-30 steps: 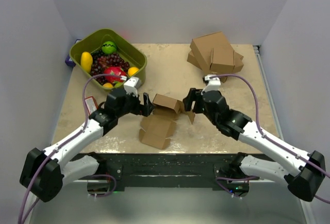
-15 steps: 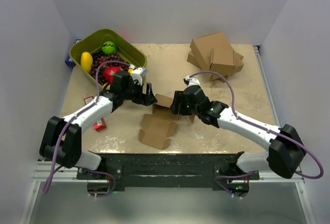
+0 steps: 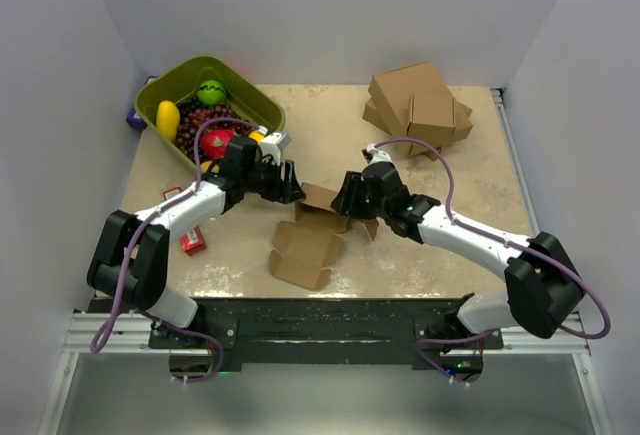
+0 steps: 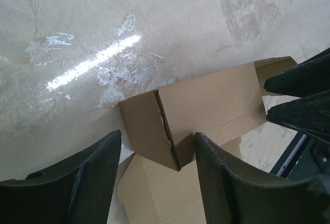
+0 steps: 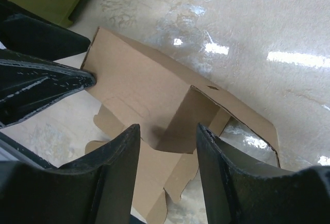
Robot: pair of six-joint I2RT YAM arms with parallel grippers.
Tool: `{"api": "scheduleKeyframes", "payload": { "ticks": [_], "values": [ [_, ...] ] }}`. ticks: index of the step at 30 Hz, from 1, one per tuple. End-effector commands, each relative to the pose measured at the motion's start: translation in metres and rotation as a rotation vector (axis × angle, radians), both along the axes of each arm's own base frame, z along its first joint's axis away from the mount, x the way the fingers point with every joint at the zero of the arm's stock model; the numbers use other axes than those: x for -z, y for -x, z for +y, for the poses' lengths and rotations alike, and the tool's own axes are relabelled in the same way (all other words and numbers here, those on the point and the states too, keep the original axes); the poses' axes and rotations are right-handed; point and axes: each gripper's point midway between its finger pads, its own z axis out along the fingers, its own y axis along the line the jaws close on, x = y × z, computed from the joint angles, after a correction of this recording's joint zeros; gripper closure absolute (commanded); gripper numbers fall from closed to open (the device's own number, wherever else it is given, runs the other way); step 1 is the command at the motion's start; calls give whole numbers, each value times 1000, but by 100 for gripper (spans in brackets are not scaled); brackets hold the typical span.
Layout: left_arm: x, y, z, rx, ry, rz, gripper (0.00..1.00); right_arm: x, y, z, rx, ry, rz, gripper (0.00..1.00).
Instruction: Fold the paper box
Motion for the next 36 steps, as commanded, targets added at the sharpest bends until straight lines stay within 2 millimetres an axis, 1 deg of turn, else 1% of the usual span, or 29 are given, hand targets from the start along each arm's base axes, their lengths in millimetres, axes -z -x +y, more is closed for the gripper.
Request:
{"api": "scheduleKeyframes", "payload": {
  "ticks": [1,3,8,14,15,17,19,20,21,22,23,24,25,26,27,29,30,32,33,34,36],
  "values": [
    [-4,-9,-3,10,24,-31,45,5,-4,4,2,-26,-2,51],
    [6,-5,-1,3,9,-3,49,12,-4,2,6,-13,9,52],
    [21,11,4,0,-1,46,53,22,-3,-2,15,6,21,53],
    [36,25,11,3,-29,83,55,22,-3,-5,26,17,17,54],
    [42,29,13,3,-34,99,55,22,-4,-5,28,15,16,54],
    [45,33,11,14,-28,114,55,20,-3,-5,26,10,12,54],
    [42,33,10,18,-16,111,53,16,-3,-3,11,-1,4,52],
    [39,30,9,16,-10,97,51,13,-2,-2,0,-5,-2,51],
    [31,27,8,13,-1,74,50,4,-2,0,-9,-18,-21,47],
    [28,25,7,8,4,63,47,-1,-2,-1,-14,-18,-32,45],
    [24,23,7,4,7,54,40,-7,-1,-1,-20,-19,-43,44],
    [18,20,6,5,16,37,35,-18,-1,-3,-18,-24,-58,40],
    [14,18,5,3,22,31,31,-22,-1,-4,-21,-20,-67,38],
    [11,17,4,5,25,23,25,-26,-1,-6,-15,-17,-75,37],
    [3,15,4,5,32,0,22,-31,1,-8,-15,-14,-77,34],
    [-4,11,4,1,27,-27,18,-36,1,-11,-4,-25,-75,34],
    [-12,7,5,-6,27,-51,17,-36,3,-12,-6,-36,-65,33],
    [-20,4,6,-14,30,-77,16,-37,3,-12,3,-63,-53,34],
    [-25,1,5,-18,34,-93,16,-35,5,-10,-10,-84,-43,34],
    [-29,0,5,-21,36,-104,16,-33,2,-11,8,-95,-37,34],
    [-39,-5,4,-26,45,-127,16,-31,2,-7,-9,-146,-23,34]
  ]
}}
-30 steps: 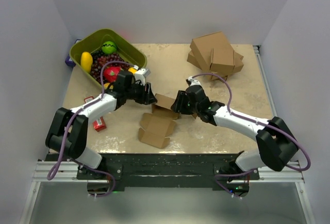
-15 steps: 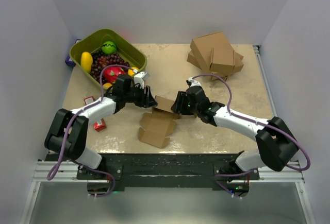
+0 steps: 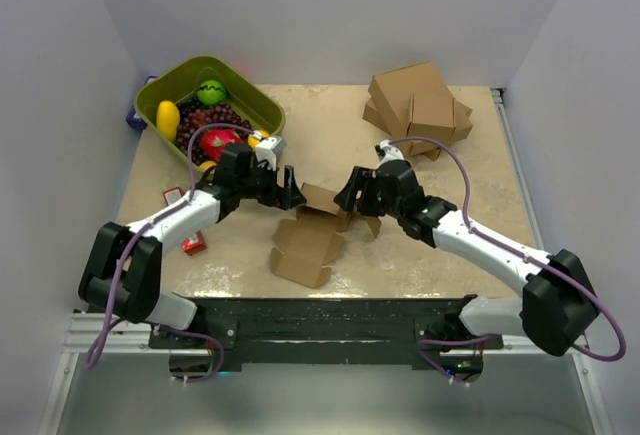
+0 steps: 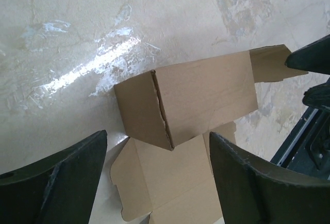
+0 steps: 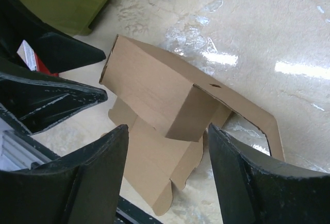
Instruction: Fold the paper box
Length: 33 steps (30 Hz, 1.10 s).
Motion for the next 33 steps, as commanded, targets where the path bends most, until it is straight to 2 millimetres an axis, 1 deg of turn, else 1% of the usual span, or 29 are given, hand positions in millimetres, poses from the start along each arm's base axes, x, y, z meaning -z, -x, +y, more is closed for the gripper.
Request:
{"api": "scheduleKeyframes", "payload": {
  "ticks": [1,2,3,5,7,8,13,15,17,19,21,22,23,25,33],
  "values": [
    [-42,-22,-2,-20,28,-126,16,-5,1,11,-28,-125,34,34],
    [-44,-24,-2,-23,32,-128,16,-1,2,11,-24,-131,51,34],
    [-45,-27,-3,-24,32,-131,16,-5,-2,15,-25,-158,32,35],
    [-42,-29,-4,-26,31,-120,17,-3,-3,17,-18,-172,45,35],
    [-35,-30,-5,-23,28,-97,19,-1,-5,18,-12,-179,53,36],
    [-36,-36,-7,-21,39,-116,21,2,-6,19,-12,-182,60,36],
    [-29,-35,-8,-15,32,-100,27,13,-9,19,8,-178,81,38],
    [-28,-35,-9,-10,32,-97,33,21,-11,15,31,-154,86,39],
    [-23,-35,-9,-5,29,-84,37,25,-12,14,35,-146,89,39],
    [-21,-34,-9,-1,28,-77,39,28,-13,16,37,-150,94,40],
    [-20,-33,-9,1,28,-75,42,26,-16,18,38,-168,85,41],
    [-20,-33,-9,2,29,-74,43,30,-16,19,39,-165,94,42],
    [-19,-33,-9,2,28,-72,44,28,-18,21,37,-172,90,43],
    [-18,-32,-10,4,29,-69,45,32,-18,23,40,-179,102,44],
    [-14,-28,-12,18,39,-48,48,29,-24,31,80,-293,99,47]
  ]
}}
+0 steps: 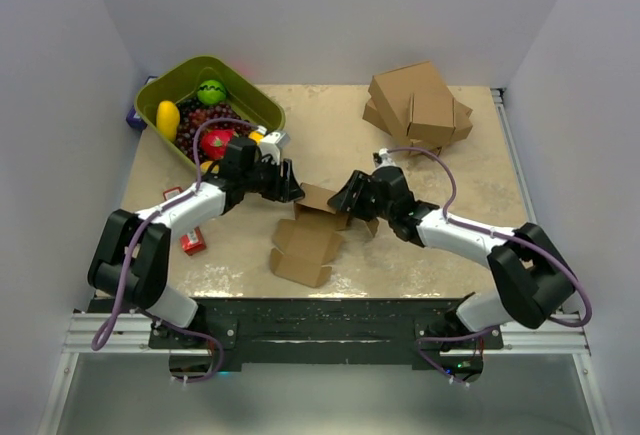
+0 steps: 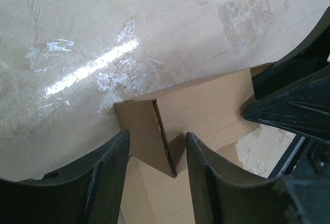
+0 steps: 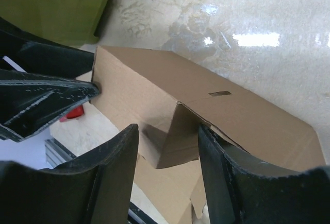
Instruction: Fold the paper box
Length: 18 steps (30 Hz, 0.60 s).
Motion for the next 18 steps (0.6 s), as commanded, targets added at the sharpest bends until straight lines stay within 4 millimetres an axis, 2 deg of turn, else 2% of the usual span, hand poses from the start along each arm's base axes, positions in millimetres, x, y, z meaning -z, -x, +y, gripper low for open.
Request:
{"api": "scheduleKeyframes", "payload": {
  "ticks": [1,6,18],
  "values": [
    [-12,-9,-5,19,35,-36,48,-15,-10,8,44,-123,-29,47],
    [-9,-6,-7,29,46,-23,50,-21,-11,15,62,-228,-25,51],
    [-9,-3,-10,43,66,-8,54,-31,-18,23,69,-296,-39,57]
  ]
}}
